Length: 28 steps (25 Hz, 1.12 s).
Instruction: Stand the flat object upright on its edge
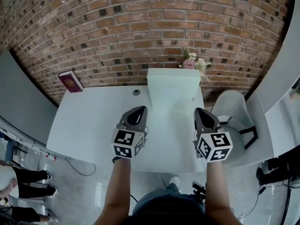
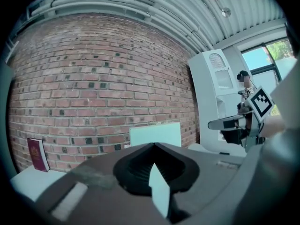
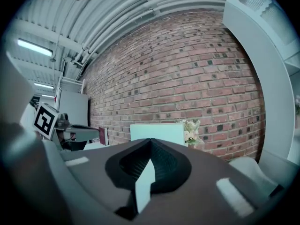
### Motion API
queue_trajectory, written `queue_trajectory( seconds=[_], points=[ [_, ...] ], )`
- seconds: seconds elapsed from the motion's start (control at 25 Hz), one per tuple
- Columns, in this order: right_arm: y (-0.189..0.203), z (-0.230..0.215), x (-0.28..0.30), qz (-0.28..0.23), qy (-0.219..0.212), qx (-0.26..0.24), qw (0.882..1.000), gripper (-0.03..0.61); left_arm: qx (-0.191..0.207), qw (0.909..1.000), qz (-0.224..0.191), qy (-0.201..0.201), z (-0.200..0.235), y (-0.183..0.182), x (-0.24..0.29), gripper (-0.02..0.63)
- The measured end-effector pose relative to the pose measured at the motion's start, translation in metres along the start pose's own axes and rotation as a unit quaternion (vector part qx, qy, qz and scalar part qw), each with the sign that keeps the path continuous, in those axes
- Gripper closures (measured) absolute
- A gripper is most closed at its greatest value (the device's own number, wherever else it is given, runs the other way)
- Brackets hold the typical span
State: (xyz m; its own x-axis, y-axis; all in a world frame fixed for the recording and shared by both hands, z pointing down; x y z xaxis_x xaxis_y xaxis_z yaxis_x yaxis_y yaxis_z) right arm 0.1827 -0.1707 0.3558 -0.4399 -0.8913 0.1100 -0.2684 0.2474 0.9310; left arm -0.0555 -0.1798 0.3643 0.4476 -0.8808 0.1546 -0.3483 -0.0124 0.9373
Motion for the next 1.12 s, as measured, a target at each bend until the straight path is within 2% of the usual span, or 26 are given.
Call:
queue_trajectory(
  seconds=[0.16, 0.48, 0.88, 1.12],
  points=[
    [-0.007, 0.025, -0.023, -0.020, -0.006, 0.032, 0.999, 0.578, -0.008, 0.9997, -0.023, 0.003, 0.000, -0.014, -0.024, 0.615],
    [-0.012, 0.079, -0.070, -0.051, 0.013, -0.004, 0.999, 0.578, -0.004, 0.9981, -0.061, 0.009, -0.007, -0.036, -0.077, 0.615],
    [-0.013, 0.118, -0.128, -0.081, 0.036, -0.036, 0.995, 0.578, -0.013, 0.9957, -0.090, 0.012, -0.017, -0.044, -0.134, 0.615],
    [-0.006, 0.133, -0.144, -0.085, 0.039, -0.042, 0.995, 0.578, -0.001, 0.9953, -0.096, 0.016, -0.025, -0.049, -0.154, 0.615]
  ],
)
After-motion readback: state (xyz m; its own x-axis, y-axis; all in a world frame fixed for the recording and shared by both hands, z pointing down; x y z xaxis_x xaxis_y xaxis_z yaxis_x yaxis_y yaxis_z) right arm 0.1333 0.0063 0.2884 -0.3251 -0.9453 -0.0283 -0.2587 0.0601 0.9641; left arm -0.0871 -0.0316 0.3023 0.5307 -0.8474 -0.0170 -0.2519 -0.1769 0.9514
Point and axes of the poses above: the fingertips, and each gripper's own axes: x forward along the fingers, z to its left, y out of its underside, the point moved 5 cm from there along -x, backward along the fingers, and after that the axes turned 15 degrees about x, right-handed, at the moved point
